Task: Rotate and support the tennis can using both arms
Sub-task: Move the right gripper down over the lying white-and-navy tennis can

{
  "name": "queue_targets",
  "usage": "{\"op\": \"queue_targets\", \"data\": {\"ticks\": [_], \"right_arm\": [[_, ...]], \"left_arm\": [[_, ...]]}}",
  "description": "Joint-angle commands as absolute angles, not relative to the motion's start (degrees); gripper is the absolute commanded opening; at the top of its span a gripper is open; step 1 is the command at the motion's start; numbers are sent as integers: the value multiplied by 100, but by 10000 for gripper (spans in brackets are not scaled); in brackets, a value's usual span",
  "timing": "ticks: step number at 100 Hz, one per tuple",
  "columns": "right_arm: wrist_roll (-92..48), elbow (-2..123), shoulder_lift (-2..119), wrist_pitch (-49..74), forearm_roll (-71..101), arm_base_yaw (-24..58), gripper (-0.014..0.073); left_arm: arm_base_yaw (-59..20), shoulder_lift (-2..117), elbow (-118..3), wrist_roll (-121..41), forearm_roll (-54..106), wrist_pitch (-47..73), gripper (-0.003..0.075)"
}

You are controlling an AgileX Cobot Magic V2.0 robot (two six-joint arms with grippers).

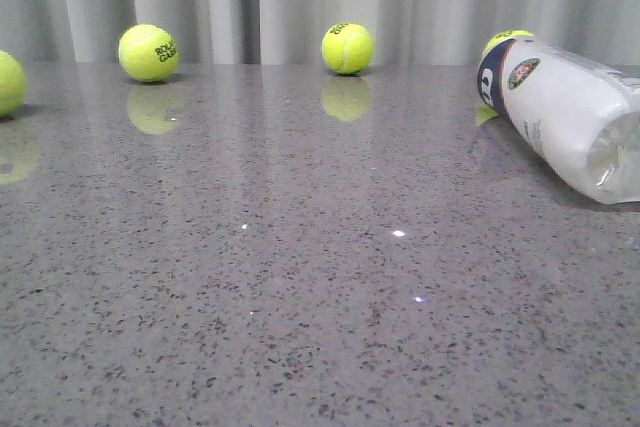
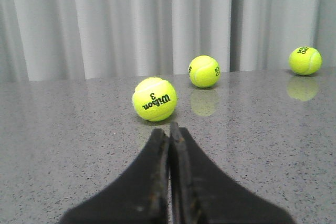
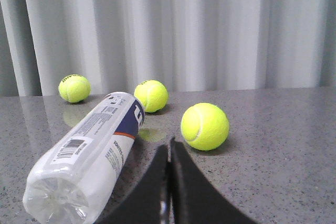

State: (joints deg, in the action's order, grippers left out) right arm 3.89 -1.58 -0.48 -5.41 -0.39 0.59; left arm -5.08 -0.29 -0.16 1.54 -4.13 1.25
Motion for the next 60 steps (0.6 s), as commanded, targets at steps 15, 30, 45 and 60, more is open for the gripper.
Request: {"op": "queue_targets", "data": {"ticks": [15, 30, 45, 60], "right_arm": [[373, -46, -182, -1182, -83, 28, -70], [373, -10, -182, -1441, -83, 28, -70], [377, 532, -114, -783, 0, 28, -70], [377, 1559, 264, 466, 0, 28, -70]], "left_arm": [[-502, -245, 246, 212, -381, -322, -21], [-502, -245, 246, 212, -381, -322, -21], [-502, -245, 246, 212, -381, -322, -21], [-502, -245, 246, 212, -381, -322, -21]]}}
